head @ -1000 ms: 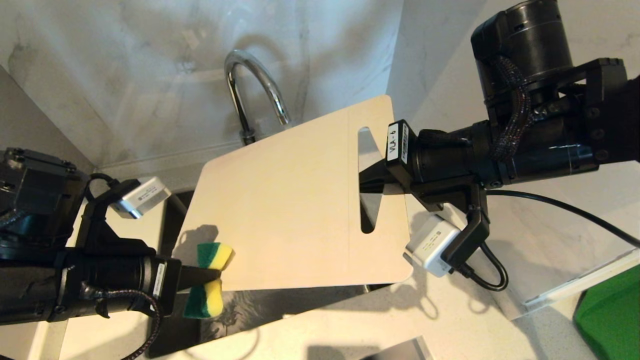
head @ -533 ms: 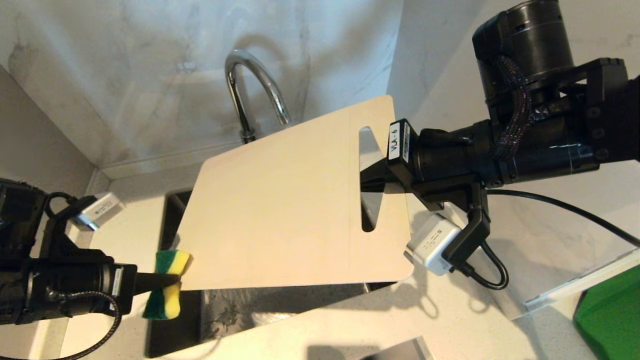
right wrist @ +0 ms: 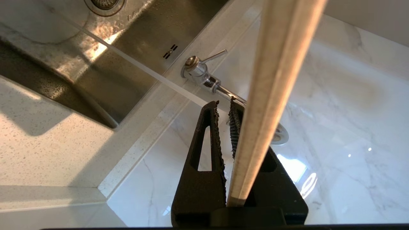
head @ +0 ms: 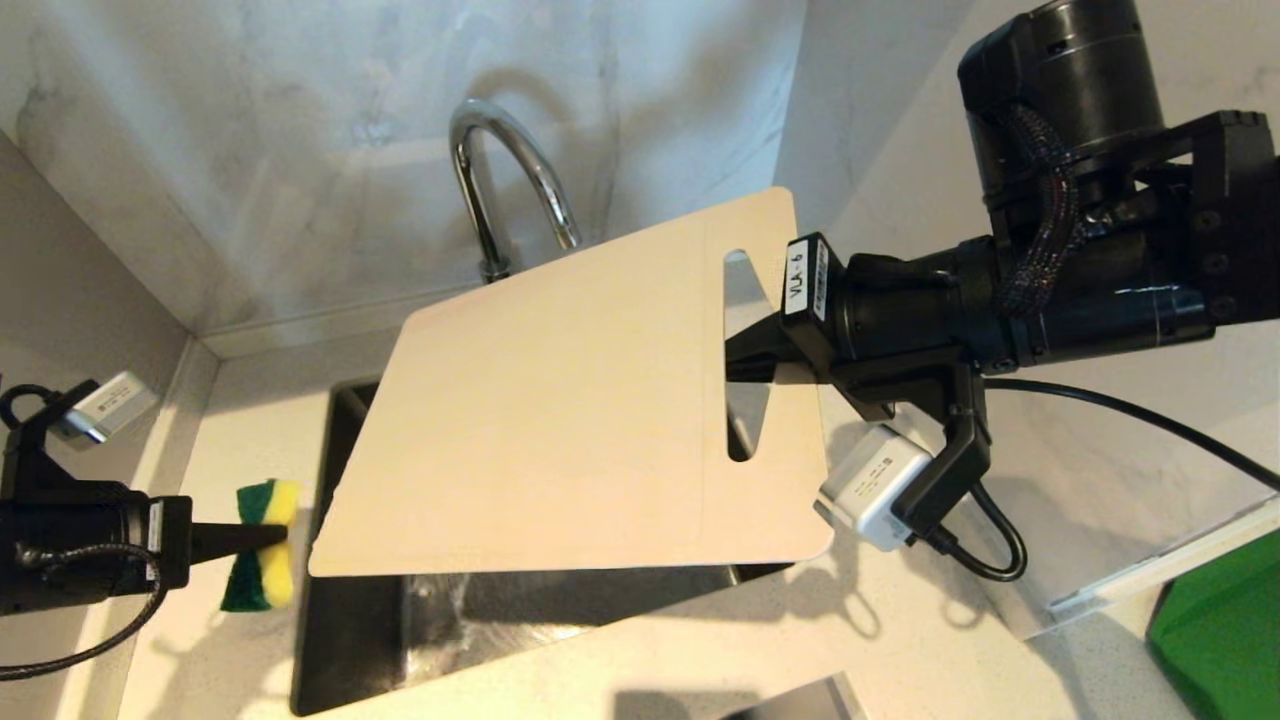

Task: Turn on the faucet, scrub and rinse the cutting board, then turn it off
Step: Scrub the cutting board underwater

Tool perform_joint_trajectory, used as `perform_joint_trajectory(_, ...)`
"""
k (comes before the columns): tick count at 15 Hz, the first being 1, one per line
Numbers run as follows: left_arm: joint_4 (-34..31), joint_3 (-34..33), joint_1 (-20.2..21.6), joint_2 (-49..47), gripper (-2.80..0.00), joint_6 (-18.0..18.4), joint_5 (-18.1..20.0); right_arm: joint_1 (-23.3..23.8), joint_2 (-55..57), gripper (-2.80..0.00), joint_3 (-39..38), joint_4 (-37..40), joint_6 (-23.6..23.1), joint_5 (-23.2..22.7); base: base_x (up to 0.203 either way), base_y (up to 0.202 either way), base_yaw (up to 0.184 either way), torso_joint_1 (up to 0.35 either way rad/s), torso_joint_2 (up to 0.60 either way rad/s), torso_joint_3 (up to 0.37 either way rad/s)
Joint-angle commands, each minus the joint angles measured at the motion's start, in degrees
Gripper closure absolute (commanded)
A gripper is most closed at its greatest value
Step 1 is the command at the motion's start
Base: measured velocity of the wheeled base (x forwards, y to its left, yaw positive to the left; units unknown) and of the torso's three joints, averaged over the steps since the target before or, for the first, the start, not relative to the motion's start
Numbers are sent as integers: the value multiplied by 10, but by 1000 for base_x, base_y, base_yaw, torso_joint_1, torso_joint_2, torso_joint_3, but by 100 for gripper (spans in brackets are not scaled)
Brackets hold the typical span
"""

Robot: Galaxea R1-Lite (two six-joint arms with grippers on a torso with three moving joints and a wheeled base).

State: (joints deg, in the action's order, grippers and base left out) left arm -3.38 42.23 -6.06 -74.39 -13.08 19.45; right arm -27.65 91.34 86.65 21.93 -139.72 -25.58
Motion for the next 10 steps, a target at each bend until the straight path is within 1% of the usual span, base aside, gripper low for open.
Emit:
perform_joint_trajectory(1, -1, 35, 25, 6, 0, -4, 8, 0, -5, 0, 1, 1, -8, -2, 0, 0, 0, 0, 0, 0)
perform_joint_trajectory(3, -17, 81, 28, 19, 0, -17, 9, 0, -5, 0, 0, 1, -8, -2, 0, 0, 0, 0, 0, 0)
perform_joint_trajectory(6, -93, 203, 20, 16, 0, -33, 13, 0, -6, 0, 0, 1, -8, -2, 0, 0, 0, 0, 0, 0)
perform_joint_trajectory(7, -122, 250, 3, 7, 0, -43, 13, 0, -6, 0, 1, 1, -8, -2, 0, 0, 0, 0, 0, 0)
perform_joint_trajectory(8, -147, 293, -30, -7, 0, -59, 12, 0, -8, 0, 1, 1, -8, -2, 0, 0, 0, 0, 0, 0)
perform_joint_trajectory(10, -180, 358, -122, -44, 0, -91, -2, 0, -14, 0, -3, 1, -8, -2, 0, 0, 0, 0, 0, 0)
